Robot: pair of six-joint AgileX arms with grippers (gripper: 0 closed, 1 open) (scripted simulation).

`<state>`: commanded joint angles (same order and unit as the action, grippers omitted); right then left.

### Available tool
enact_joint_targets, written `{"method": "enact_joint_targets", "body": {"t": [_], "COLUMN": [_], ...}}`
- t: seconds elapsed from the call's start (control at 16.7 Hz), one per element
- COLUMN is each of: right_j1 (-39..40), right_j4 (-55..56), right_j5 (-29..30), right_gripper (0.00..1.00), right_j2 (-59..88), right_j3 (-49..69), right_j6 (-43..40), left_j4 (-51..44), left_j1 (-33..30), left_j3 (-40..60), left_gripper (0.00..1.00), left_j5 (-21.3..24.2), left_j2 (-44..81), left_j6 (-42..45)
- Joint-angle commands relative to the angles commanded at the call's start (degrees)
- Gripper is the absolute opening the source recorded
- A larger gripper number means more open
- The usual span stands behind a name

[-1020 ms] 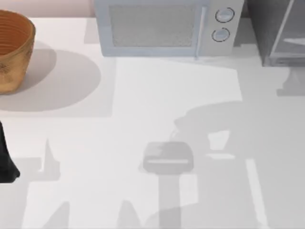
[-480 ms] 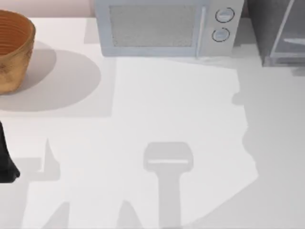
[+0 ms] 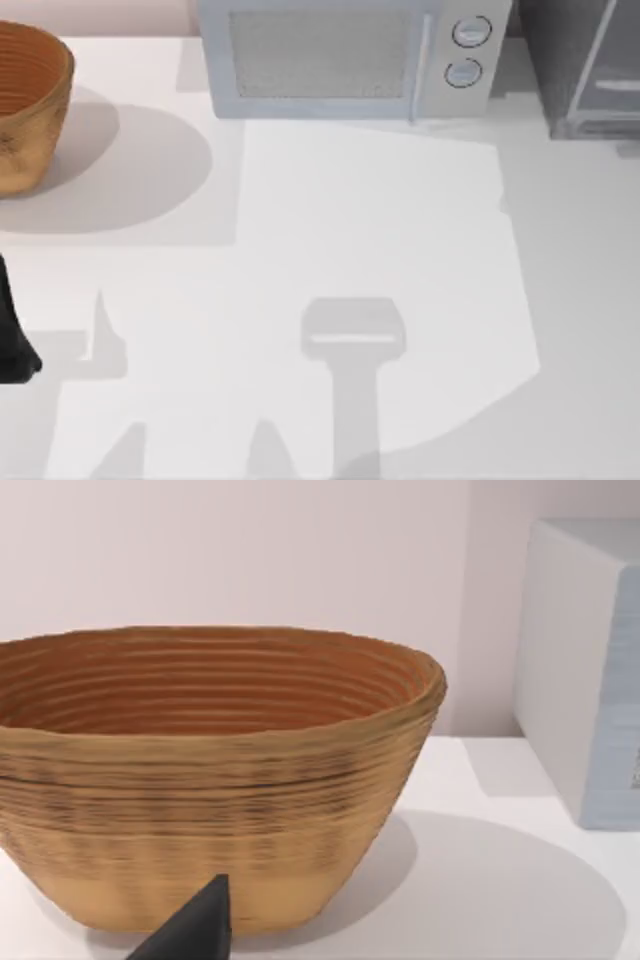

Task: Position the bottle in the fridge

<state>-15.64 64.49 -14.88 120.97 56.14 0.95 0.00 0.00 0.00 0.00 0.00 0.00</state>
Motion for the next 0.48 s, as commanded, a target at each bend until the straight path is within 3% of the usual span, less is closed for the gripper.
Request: {"method": "enact_joint_targets", "body": {"t": [0.24,0.48], "right_j1": [0.57,1.72], "right_j4": [-3.16,-8.99], "right_j5": [0.72,2.01], "right_gripper": [0.01,0.01], "right_j2": [4.25,10.7], "right_j3": [6.61,20.5], "right_j6": [-0.03,-0.11], "left_j4": [0.0,0.0], "left_j1": [0.0,0.0], "left_j3": [0.0,0.0], "left_gripper": [1.0,1.0], "left_j5": [0.0,0.0], "left_j2": [0.0,0.0], "left_j6": [0.0,0.0]}}
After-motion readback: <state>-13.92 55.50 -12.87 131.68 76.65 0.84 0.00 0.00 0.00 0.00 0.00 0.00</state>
